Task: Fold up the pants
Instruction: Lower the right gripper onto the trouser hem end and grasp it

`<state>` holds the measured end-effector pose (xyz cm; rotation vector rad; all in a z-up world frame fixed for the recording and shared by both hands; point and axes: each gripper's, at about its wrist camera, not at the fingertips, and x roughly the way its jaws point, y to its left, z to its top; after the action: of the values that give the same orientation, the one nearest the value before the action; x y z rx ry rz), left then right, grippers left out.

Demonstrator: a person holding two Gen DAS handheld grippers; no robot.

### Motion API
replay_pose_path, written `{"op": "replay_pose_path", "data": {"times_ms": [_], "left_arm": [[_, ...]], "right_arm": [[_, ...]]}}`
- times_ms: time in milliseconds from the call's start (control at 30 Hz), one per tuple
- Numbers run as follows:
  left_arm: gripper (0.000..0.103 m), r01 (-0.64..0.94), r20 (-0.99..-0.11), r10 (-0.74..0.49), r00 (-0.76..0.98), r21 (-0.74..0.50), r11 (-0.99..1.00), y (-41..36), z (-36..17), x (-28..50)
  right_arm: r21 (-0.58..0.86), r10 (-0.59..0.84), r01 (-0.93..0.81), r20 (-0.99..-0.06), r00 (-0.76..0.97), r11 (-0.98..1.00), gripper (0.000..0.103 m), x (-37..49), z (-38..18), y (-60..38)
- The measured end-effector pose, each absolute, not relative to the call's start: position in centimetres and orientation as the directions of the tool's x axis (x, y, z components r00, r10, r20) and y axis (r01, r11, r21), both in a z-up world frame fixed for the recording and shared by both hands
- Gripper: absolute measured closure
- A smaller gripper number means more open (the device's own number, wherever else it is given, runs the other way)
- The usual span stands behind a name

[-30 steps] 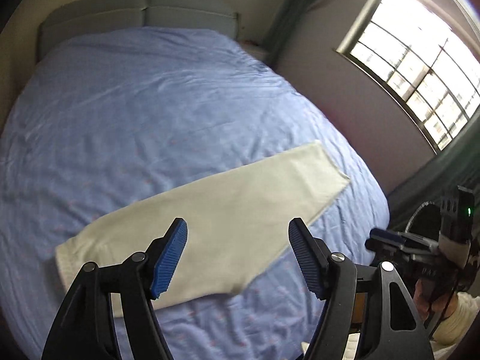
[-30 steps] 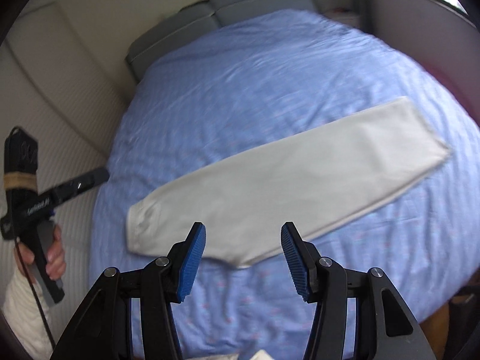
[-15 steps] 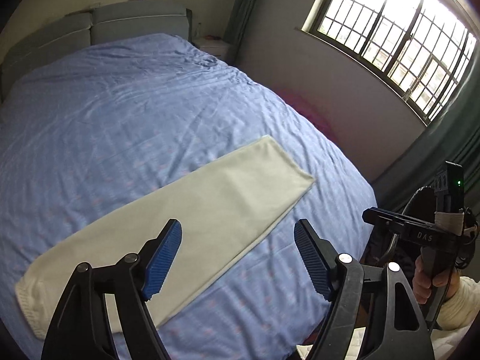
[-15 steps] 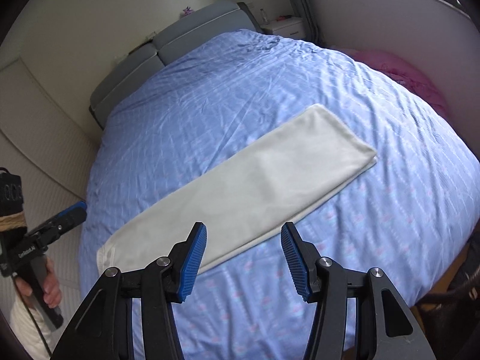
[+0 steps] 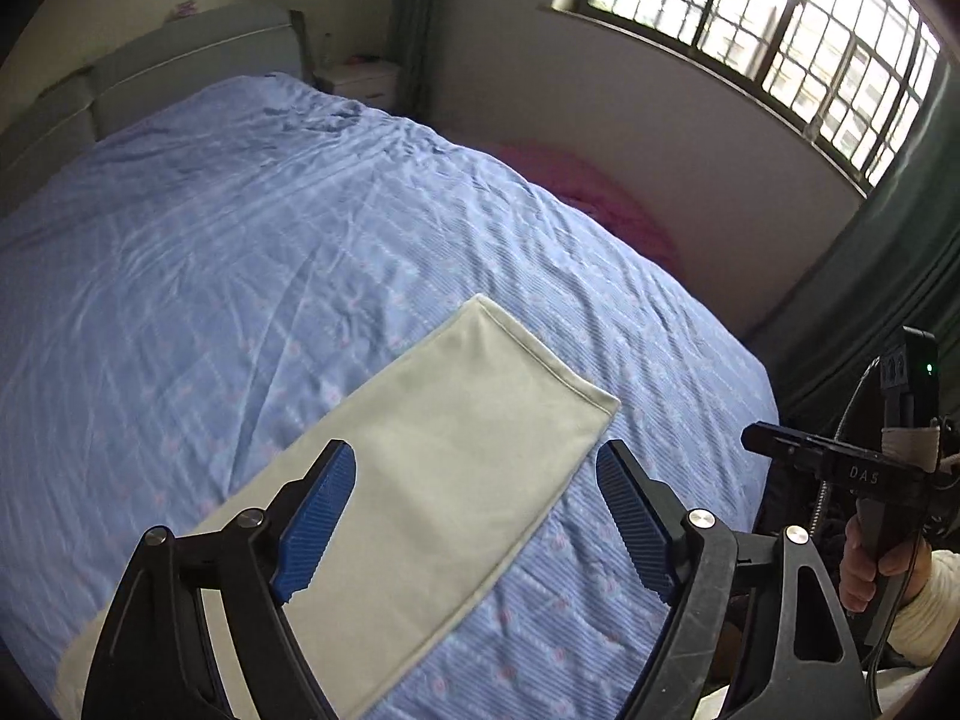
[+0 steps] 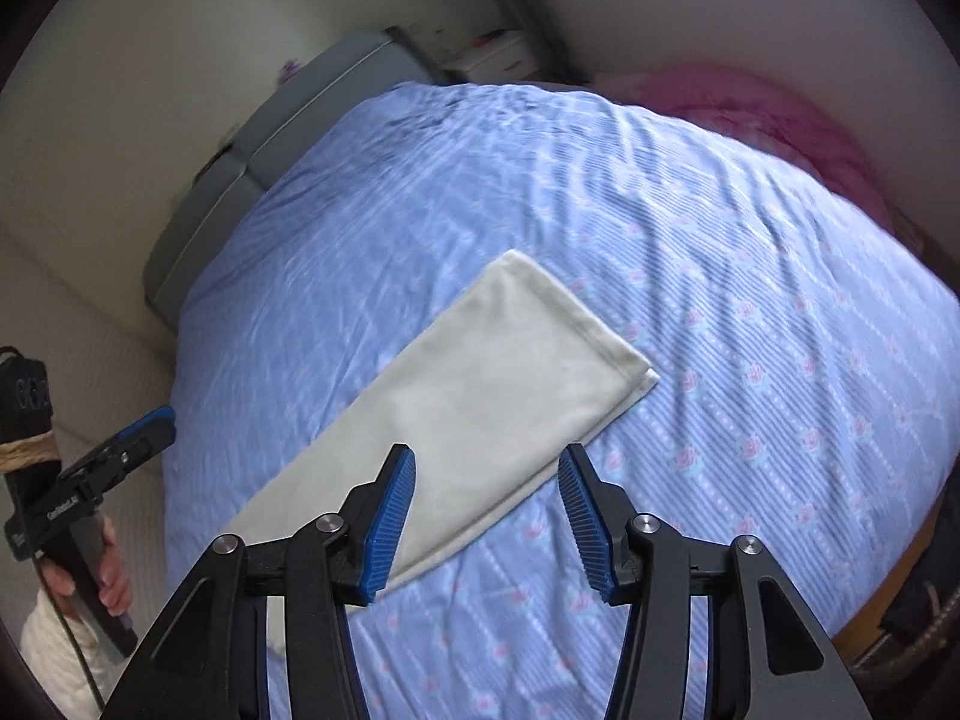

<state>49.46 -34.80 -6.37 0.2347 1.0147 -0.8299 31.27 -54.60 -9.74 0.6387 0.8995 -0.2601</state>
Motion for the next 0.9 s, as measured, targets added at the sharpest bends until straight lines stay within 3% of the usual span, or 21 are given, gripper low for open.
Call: {"op": "replay_pose_path", "data": {"times_ms": [400,833,900], "left_arm": [[0.021,0.807,-0.905,-0.405,0.127,-0.143,0.572,-46.9,-17.4,58.0],[0.021,0.798,-0.952,-0.296,0.079,-0.117,0.591,-52.4,-25.6,63.1],[0.021,0.797,-0.952,-0.298,0.075,-0.122,0.592,-52.7,-25.9,63.3]], "right_arm": [[0.49,0.045,0.648,-0.816,0.577,0.582,0.07,35.0,-22.2,-61.4],[0.526,0.105,0.738,-0.837,0.537,0.422,0.071,37.5,-30.4,-64.5],[0.517,0.103,0.756,-0.846,0.524,0.401,0.066,37.5,-30.7,-64.5]]}}
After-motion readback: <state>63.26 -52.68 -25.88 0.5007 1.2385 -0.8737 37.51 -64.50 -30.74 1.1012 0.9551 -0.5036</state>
